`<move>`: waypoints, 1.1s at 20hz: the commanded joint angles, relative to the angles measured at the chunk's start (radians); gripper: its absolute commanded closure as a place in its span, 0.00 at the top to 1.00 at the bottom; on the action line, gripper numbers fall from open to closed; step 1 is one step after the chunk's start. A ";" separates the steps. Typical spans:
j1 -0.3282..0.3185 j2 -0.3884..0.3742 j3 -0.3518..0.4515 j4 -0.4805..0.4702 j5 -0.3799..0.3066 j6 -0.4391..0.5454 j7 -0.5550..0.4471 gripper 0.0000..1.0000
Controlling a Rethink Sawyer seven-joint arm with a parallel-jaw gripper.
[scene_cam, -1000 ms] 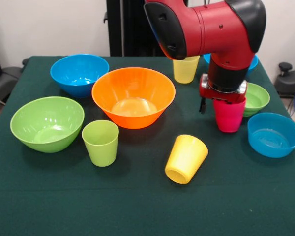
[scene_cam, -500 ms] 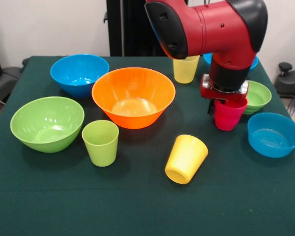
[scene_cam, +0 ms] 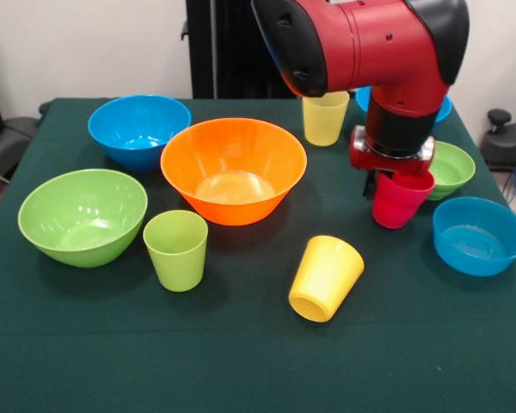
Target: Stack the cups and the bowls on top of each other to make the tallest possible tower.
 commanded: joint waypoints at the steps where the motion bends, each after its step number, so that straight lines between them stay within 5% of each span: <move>1: -0.066 -0.128 0.053 0.104 -0.043 0.079 -0.191 0.00; 9: -0.137 -0.199 0.121 0.088 -0.022 0.215 -0.285 0.00; 22: -0.287 -0.204 0.188 0.068 -0.092 0.304 -0.406 0.00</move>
